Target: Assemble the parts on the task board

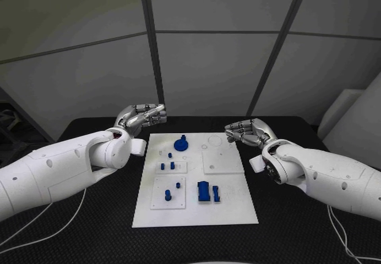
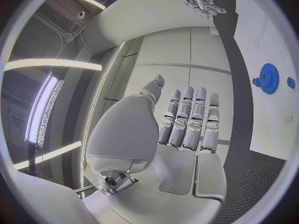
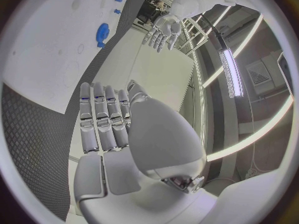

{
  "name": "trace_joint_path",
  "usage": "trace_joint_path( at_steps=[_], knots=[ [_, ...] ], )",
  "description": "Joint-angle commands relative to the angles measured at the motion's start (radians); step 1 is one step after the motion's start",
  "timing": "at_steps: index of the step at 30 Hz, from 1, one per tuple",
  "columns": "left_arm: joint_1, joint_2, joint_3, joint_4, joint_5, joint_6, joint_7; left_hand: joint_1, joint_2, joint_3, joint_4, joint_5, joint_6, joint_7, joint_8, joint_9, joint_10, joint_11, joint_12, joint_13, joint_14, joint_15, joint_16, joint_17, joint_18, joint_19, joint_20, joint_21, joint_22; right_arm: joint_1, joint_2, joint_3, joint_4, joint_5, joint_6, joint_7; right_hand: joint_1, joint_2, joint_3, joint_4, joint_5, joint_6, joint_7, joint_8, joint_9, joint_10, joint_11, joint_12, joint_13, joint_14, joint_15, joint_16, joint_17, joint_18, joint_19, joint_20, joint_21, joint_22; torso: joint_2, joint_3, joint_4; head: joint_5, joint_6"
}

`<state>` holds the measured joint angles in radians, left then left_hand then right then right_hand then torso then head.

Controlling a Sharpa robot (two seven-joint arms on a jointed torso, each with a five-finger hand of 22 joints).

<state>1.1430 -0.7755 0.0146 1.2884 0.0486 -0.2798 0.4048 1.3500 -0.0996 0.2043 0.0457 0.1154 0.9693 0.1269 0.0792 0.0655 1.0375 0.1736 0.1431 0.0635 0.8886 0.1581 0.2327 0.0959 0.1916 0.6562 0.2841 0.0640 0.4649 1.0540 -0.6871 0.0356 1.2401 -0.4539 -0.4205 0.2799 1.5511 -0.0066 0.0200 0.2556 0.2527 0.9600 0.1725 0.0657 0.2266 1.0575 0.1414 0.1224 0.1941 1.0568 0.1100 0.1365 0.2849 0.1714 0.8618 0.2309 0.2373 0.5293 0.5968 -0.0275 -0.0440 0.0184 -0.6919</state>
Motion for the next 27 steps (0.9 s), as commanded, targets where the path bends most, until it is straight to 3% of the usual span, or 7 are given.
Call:
trace_joint_path(
  at_steps=[1, 6, 7, 16, 17, 20, 27],
  knots=[
    [-0.001, 0.024, 0.001, -0.033, 0.076, -0.075, 0.082, 0.003, 0.012, -0.031, 0.003, -0.002, -0.01, -0.014, -0.015, -0.001, -0.036, -0.001, -0.047, -0.001, -0.032, 0.004, -0.065, -0.027, -0.025, -0.126, 0.008, -0.009, -0.091, 0.002, 0.027, 0.003, -0.057, 0.161, 0.04, 0.122, -0.026, -0.002, -0.001, -0.019, -0.005, -0.012, -0.004, -0.003, -0.045, 0.0, 0.017, -0.032, -0.065, -0.004, 0.016, -0.056, -0.059, 0.013, 0.01, 0.011, -0.059, -0.059, -0.008, 0.0005, 0.0002, 0.0, 0.021],
    [-0.006, 0.057, 0.001, -0.069, 0.087, -0.11, 0.101, 0.014, 0.034, -0.081, 0.001, -0.001, -0.023, -0.009, -0.017, -0.002, -0.073, -0.015, -0.083, -0.002, -0.043, 0.0, -0.135, -0.033, -0.043, -0.222, 0.008, -0.014, -0.183, 0.003, 0.059, 0.005, -0.111, 0.186, 0.05, 0.136, -0.059, 0.009, -0.004, -0.056, -0.004, -0.017, -0.004, -0.004, -0.105, -0.005, 0.027, -0.058, -0.129, -0.029, 0.03, -0.075, -0.151, 0.012, 0.014, 0.028, -0.148, -0.151, -0.011, 0.0041, -0.0015, 0.006, 0.031],
    [-0.007, 0.052, 0.0, -0.063, 0.048, -0.055, 0.043, -0.396, 0.1, -0.114, -0.046, -0.035, -0.305, -0.045, -0.079, -0.066, -0.359, -0.062, -0.143, -0.063, -0.296, -0.046, -0.16, -0.096, -0.101, -0.35, -0.079, -0.064, -0.264, 0.0, 0.054, 0.004, -0.103, 0.112, 0.02, 0.074, -0.5, 0.007, -0.02, -0.111, -0.076, -0.294, -0.054, -0.066, -0.134, -0.32, -0.027, -0.122, -0.194, -0.331, -0.011, -0.136, -0.18, -0.051, -0.249, -0.054, -0.164, -0.253, -0.008, 0.0019, -0.0005, 0.003, 0.026],
    [-0.025, 0.04, -0.003, 0.009, 0.027, -0.146, 0.058, -0.656, 0.1, -0.204, -0.046, -0.115, -0.489, -0.127, -0.079, -0.066, -0.547, -0.093, -0.143, -0.063, -0.459, -0.077, -0.233, -0.096, -0.101, -0.433, -0.137, -0.064, -0.321, -0.001, 0.023, -0.004, -0.012, 0.184, -0.058, 0.109, -0.791, 0.007, -0.02, -0.156, -0.125, -0.478, -0.086, -0.066, -0.227, -0.522, -0.054, -0.122, -0.194, -0.533, -0.038, -0.136, -0.285, -0.069, -0.414, -0.097, -0.237, -0.341, -0.037, 0.0189, 0.029, -0.011, 0.07],
    [-0.029, 0.038, -0.004, 0.026, 0.023, -0.167, 0.062, -0.684, 0.1, -0.204, -0.046, -0.115, -0.508, -0.127, -0.079, -0.066, -0.568, -0.097, -0.143, -0.063, -0.476, -0.08, -0.233, -0.096, -0.101, -0.442, -0.143, -0.064, -0.327, -0.001, 0.016, -0.006, 0.008, 0.2, -0.076, 0.116, -0.82, 0.007, -0.02, -0.16, -0.13, -0.497, -0.089, -0.066, -0.227, -0.543, -0.057, -0.122, -0.194, -0.554, -0.11, -0.136, -0.285, -0.068, -0.431, -0.103, -0.237, -0.349, -0.042, 0.0213, 0.0332, -0.013, 0.076],
    [-0.046, 0.026, -0.007, 0.094, 0.004, -0.253, 0.076, -0.769, 0.1, -0.204, -0.046, -0.115, -0.567, -0.127, -0.079, -0.066, -0.627, -0.174, -0.143, -0.063, -0.529, -0.158, -0.233, -0.096, -0.102, -0.468, -0.162, -0.064, -0.345, -0.002, -0.013, -0.014, 0.095, 0.269, -0.15, 0.15, -0.908, 0.007, -0.02, -0.171, -0.144, -0.552, -0.099, -0.066, -0.227, -0.604, -0.068, -0.122, -0.194, -0.613, -0.11, -0.136, -0.285, -0.079, -0.483, -0.118, -0.237, -0.37, -0.051, 0.0266, 0.0425, -0.018, 0.09],
    [-0.081, 0.004, -0.012, 0.232, -0.035, -0.428, 0.105, -0.919, 0.1, -0.204, -0.046, -0.115, -0.671, -0.127, -0.079, -0.066, -0.733, -0.174, -0.143, -0.063, -0.622, -0.158, -0.233, -0.096, -0.102, -0.514, -0.196, -0.064, -0.376, -0.003, -0.072, -0.03, 0.269, 0.406, -0.297, 0.217, -1.078, 0.007, -0.02, -0.256, -0.173, -0.66, -0.173, -0.066, -0.227, -0.724, -0.141, -0.122, -0.194, -0.731, -0.11, -0.136, -0.285, -0.1, -0.583, -0.148, -0.237, -0.412, -0.053, 0.0275, 0.044, -0.018, 0.092]
  ],
)
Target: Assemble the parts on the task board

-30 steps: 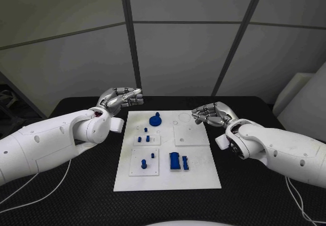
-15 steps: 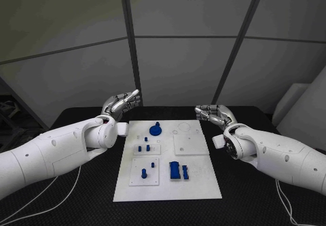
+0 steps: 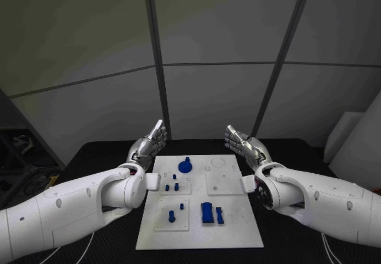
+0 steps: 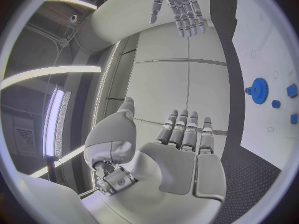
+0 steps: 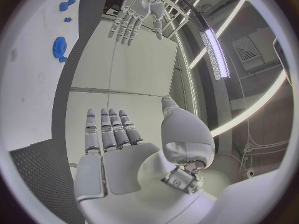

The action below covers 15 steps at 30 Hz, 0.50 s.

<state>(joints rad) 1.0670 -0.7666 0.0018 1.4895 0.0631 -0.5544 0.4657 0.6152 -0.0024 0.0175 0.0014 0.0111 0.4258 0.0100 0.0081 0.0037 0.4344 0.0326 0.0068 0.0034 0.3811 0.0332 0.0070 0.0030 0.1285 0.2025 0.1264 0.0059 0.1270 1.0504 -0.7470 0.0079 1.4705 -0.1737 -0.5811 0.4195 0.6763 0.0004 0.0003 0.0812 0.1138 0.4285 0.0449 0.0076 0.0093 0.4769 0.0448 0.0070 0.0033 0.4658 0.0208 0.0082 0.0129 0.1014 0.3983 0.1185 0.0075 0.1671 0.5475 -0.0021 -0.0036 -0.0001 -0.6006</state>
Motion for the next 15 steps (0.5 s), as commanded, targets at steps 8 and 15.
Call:
trace_joint_path(
  at_steps=[8, 15],
  knots=[
    [-0.017, -0.013, -0.002, 0.08, -0.063, -0.216, 0.054, -0.305, 0.002, -0.017, -0.001, -0.011, -0.21, -0.01, -0.008, -0.004, -0.215, -0.033, -0.007, -0.003, -0.189, -0.033, -0.007, -0.003, -0.038, -0.101, -0.126, -0.006, -0.127, 0.0, -0.033, -0.008, 0.1, 0.174, -0.189, 0.1, -0.333, 0.0, 0.0, -0.081, -0.114, -0.211, -0.045, -0.008, -0.009, -0.235, -0.045, -0.007, -0.003, -0.23, -0.021, -0.008, -0.013, -0.101, -0.195, -0.118, -0.008, -0.082, -0.003, 0.0021, 0.0036, 0.0, 0.001],
    [-0.017, -0.013, -0.002, 0.08, -0.063, -0.216, 0.054, -0.38, 0.002, -0.017, -0.001, -0.011, -0.263, -0.01, -0.008, -0.004, -0.268, -0.033, -0.007, -0.003, -0.236, -0.033, -0.007, -0.003, -0.038, -0.129, -0.126, -0.006, -0.127, 0.0, -0.033, -0.008, 0.1, 0.174, -0.189, 0.1, -0.412, 0.0, 0.0, -0.081, -0.114, -0.262, -0.045, -0.008, -0.009, -0.291, -0.045, -0.007, -0.003, -0.285, -0.021, -0.008, -0.013, -0.101, -0.241, -0.118, -0.008, -0.167, -0.003, 0.0021, 0.0036, 0.0, 0.001]
  ],
)
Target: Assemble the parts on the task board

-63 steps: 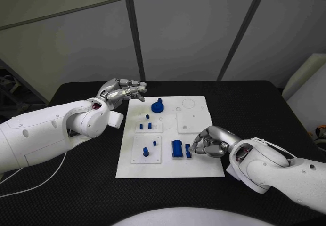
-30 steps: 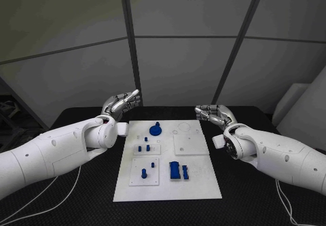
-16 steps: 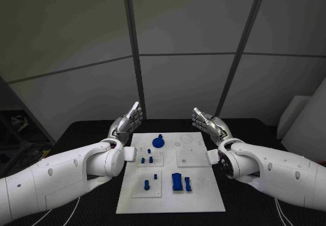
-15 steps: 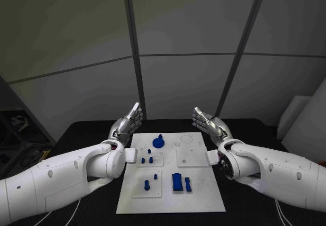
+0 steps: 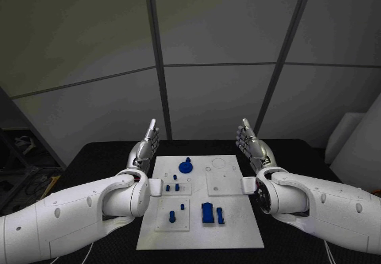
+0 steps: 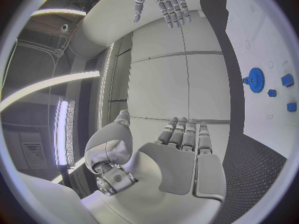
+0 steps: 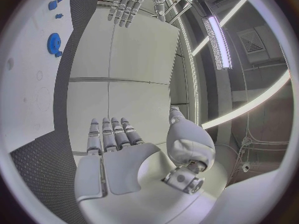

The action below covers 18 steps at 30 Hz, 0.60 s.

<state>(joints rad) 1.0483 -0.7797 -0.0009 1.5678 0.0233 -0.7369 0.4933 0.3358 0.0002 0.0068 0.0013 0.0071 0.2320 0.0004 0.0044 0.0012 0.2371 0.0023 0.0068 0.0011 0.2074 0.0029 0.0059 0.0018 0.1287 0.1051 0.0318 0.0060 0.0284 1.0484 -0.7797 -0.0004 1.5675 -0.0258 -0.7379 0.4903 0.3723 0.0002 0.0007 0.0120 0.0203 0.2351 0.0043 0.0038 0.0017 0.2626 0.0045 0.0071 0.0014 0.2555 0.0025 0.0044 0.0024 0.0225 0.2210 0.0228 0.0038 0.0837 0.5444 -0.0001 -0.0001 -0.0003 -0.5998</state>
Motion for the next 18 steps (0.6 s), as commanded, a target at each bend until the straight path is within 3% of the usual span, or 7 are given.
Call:
trace_joint_path(
  at_steps=[1, 2, 18],
  knots=[
    [0.002, 0.0, 0.001, 0.002, -0.023, -0.033, 0.027, -0.107, 0.0, -0.007, -0.001, -0.007, -0.074, 0.0, -0.004, -0.001, -0.076, -0.002, -0.007, -0.001, -0.066, -0.003, -0.006, -0.002, -0.039, -0.033, -0.032, -0.006, -0.028, 0.002, 0.0, 0.0, 0.003, 0.026, -0.032, 0.03, -0.119, 0.0, -0.001, -0.012, -0.02, -0.075, -0.004, -0.004, -0.002, -0.085, -0.005, -0.007, -0.001, -0.082, -0.002, -0.004, -0.002, -0.023, -0.071, -0.023, -0.004, -0.084, 0.0, 0.0001, 0.0001, 0.0, 0.0],
    [0.002, 0.0, 0.001, 0.002, -0.023, -0.033, 0.027, -0.116, 0.0, -0.007, -0.001, -0.007, -0.08, 0.0, -0.004, -0.001, -0.083, -0.002, -0.007, -0.001, -0.072, -0.003, -0.006, -0.002, -0.039, -0.105, -0.032, -0.006, -0.028, 0.002, 0.0, 0.0, 0.003, 0.026, -0.032, 0.03, -0.13, 0.0, -0.001, -0.012, -0.02, -0.082, -0.004, -0.004, -0.002, -0.092, -0.005, -0.007, -0.001, -0.088, -0.002, -0.004, -0.002, -0.023, -0.076, -0.023, -0.004, -0.084, 0.0, 0.0001, 0.0001, 0.0, 0.0],
    [0.002, 0.0, 0.001, 0.002, -0.023, -0.033, 0.027, -0.222, 0.0, -0.007, -0.001, -0.007, -0.152, 0.0, -0.004, -0.001, -0.154, -0.002, -0.007, -0.001, -0.135, -0.003, -0.006, -0.002, -0.039, -0.105, -0.032, -0.006, -0.028, 0.002, 0.0, 0.0, 0.003, 0.026, -0.032, 0.03, -0.244, 0.0, -0.001, -0.012, -0.02, -0.154, -0.004, -0.004, -0.002, -0.171, -0.005, -0.007, -0.001, -0.167, -0.002, -0.004, -0.002, -0.023, -0.142, -0.023, -0.004, -0.084, 0.0, 0.0001, 0.0001, 0.0, 0.0]
  ],
)
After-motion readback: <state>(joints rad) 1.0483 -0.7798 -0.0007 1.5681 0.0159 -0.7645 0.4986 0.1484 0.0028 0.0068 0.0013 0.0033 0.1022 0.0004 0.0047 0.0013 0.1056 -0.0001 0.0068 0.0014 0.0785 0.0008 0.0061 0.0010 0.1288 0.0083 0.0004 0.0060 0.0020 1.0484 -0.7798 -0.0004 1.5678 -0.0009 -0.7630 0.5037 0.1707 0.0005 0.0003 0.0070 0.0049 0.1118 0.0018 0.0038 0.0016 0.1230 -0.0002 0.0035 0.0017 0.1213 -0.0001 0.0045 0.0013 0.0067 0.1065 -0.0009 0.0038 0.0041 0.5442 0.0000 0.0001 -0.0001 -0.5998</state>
